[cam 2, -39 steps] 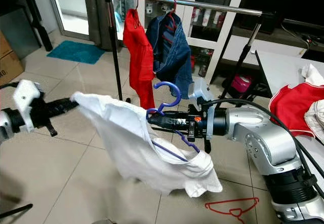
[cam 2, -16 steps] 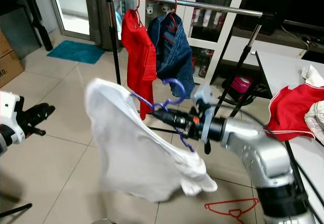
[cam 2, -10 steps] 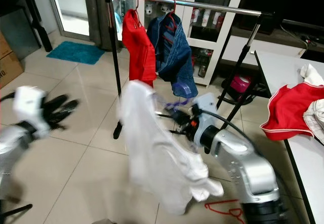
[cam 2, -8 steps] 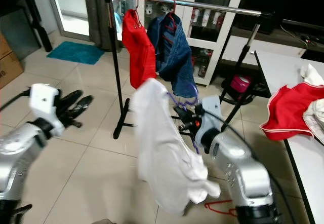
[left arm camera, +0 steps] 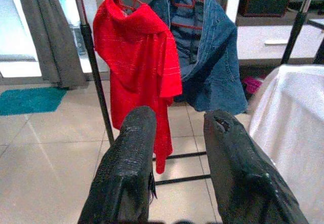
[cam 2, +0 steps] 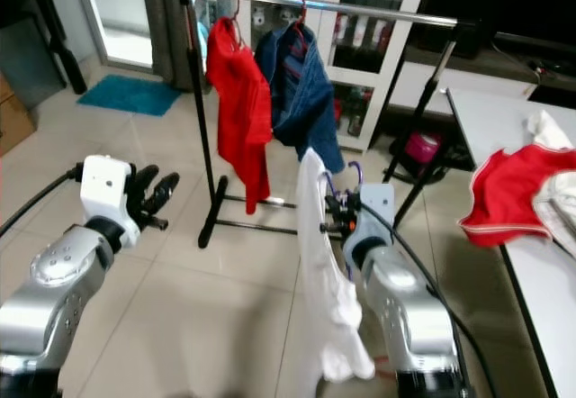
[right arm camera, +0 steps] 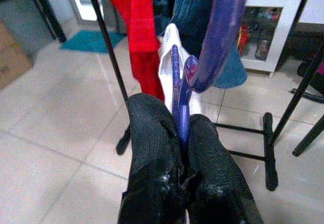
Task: Hang hanger
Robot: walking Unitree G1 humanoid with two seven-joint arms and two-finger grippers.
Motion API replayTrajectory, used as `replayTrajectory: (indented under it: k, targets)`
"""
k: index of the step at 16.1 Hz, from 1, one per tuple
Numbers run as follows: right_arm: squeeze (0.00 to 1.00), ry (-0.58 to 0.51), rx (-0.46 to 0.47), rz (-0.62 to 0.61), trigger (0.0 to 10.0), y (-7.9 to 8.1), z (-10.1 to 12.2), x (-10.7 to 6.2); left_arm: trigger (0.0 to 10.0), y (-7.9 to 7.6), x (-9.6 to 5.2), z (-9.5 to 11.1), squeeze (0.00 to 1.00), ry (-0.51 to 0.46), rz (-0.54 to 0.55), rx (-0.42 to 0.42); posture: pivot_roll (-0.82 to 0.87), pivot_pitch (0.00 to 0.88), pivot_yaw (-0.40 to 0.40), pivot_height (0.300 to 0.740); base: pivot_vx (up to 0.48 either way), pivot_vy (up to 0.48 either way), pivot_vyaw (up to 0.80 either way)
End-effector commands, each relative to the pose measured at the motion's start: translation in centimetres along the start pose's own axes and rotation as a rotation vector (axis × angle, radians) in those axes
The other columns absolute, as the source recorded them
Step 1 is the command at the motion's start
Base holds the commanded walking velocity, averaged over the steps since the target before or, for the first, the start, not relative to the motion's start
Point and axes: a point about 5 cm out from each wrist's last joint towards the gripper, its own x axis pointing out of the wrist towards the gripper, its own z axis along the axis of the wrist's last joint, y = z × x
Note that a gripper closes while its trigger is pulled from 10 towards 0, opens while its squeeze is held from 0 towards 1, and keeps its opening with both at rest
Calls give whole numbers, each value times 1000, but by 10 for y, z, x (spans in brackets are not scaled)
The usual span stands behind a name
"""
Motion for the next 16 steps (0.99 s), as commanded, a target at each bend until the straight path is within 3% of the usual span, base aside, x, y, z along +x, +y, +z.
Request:
replayTrajectory:
  k: [1, 16]
  targets:
    - [0, -52, -6, -28, 10000, -6, 8, -3, 10000, -5, 3, 4, 0, -10, -10, 6, -87, 0, -41, 740, 285, 0, -800]
    - [0, -93, 16, -42, 10000, -2, 9, -1, 10000, -9, 7, 10, 0, -19, -24, 2, -94, 0, -23, 740, 340, 0, -53]
